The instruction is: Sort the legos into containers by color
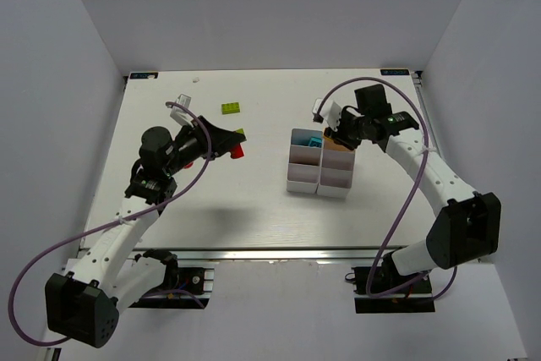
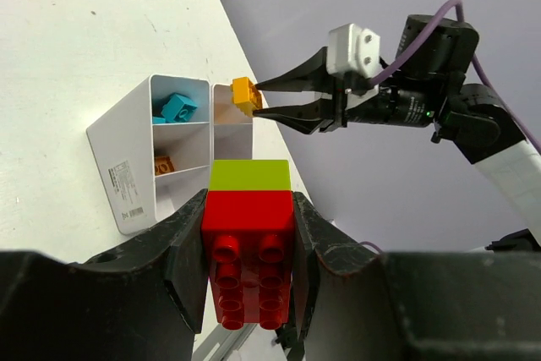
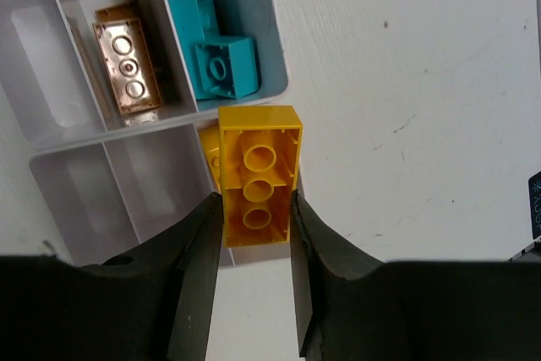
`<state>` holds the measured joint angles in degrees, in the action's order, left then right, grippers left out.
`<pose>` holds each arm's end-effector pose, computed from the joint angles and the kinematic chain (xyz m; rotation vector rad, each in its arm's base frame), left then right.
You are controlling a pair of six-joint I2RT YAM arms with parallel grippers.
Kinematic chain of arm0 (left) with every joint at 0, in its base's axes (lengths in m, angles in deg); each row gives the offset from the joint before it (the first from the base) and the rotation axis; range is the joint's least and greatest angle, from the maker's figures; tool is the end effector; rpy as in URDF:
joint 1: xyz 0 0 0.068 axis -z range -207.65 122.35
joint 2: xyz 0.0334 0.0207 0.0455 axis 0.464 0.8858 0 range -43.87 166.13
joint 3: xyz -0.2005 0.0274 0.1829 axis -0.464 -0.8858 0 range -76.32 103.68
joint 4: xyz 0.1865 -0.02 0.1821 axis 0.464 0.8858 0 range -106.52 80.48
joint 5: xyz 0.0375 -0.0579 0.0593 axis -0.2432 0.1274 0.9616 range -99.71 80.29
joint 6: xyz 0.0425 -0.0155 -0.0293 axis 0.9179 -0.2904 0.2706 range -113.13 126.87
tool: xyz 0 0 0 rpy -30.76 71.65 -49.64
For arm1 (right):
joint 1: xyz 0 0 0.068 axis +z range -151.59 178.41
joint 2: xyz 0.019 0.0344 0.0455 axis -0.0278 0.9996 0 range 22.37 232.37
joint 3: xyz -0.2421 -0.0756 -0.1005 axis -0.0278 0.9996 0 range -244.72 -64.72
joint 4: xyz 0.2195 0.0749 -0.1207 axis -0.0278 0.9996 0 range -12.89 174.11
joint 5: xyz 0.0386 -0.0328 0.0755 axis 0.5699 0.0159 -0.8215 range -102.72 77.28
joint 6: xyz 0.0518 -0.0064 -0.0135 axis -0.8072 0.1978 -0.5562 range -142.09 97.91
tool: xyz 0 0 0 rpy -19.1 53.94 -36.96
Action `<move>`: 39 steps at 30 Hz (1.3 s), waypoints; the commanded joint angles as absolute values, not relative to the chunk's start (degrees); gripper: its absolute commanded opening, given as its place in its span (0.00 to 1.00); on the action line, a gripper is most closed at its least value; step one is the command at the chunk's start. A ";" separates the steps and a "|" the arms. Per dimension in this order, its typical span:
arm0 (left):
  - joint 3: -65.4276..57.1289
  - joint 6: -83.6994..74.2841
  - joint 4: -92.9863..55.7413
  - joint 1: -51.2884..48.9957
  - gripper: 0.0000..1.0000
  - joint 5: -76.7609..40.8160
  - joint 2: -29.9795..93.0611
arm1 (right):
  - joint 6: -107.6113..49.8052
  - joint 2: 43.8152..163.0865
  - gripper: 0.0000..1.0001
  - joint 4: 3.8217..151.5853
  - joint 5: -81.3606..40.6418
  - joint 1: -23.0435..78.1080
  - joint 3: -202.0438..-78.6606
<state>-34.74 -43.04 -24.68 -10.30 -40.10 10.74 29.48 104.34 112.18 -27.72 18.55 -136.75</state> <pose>0.2081 -0.0839 0.3231 -0.0723 1.8208 -1.2990 0.2892 0.1158 0.3151 -1.4612 1.8058 0.0338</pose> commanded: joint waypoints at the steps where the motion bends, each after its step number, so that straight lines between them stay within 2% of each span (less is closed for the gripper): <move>1: -34.66 -42.43 -24.60 -10.60 0.00 -39.33 9.05 | 33.19 104.55 0.11 112.36 -25.12 18.09 -135.65; 5: -34.66 -42.43 -24.34 -10.60 0.00 -39.24 8.96 | 33.63 105.34 0.14 111.56 -24.23 18.09 -134.59; 39: -34.39 -42.79 -23.82 -10.60 0.00 -39.15 8.61 | 33.02 105.34 0.23 108.92 -24.76 17.65 -132.39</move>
